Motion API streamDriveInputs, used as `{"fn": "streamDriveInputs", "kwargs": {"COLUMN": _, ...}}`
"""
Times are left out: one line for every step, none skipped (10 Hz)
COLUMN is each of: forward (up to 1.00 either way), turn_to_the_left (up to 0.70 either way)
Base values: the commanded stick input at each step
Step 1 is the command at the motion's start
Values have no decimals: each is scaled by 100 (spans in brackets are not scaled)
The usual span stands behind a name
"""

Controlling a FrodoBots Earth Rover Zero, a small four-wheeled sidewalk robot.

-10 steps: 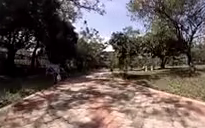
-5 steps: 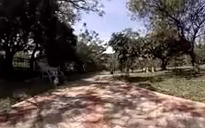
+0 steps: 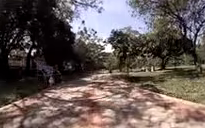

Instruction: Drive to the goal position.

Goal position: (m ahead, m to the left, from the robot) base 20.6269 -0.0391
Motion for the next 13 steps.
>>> {"fn": "streamDriveInputs", "kwargs": {"forward": 70, "turn_to_the_left": 0}}
{"fn": "streamDriveInputs", "kwargs": {"forward": 70, "turn_to_the_left": 0}}
{"fn": "streamDriveInputs", "kwargs": {"forward": 70, "turn_to_the_left": -35}}
{"fn": "streamDriveInputs", "kwargs": {"forward": 70, "turn_to_the_left": 0}}
{"fn": "streamDriveInputs", "kwargs": {"forward": 70, "turn_to_the_left": 0}}
{"fn": "streamDriveInputs", "kwargs": {"forward": 70, "turn_to_the_left": 0}}
{"fn": "streamDriveInputs", "kwargs": {"forward": 70, "turn_to_the_left": 0}}
{"fn": "streamDriveInputs", "kwargs": {"forward": 70, "turn_to_the_left": 0}}
{"fn": "streamDriveInputs", "kwargs": {"forward": 70, "turn_to_the_left": 0}}
{"fn": "streamDriveInputs", "kwargs": {"forward": 70, "turn_to_the_left": 3}}
{"fn": "streamDriveInputs", "kwargs": {"forward": 70, "turn_to_the_left": 16}}
{"fn": "streamDriveInputs", "kwargs": {"forward": 70, "turn_to_the_left": 27}}
{"fn": "streamDriveInputs", "kwargs": {"forward": 70, "turn_to_the_left": 32}}
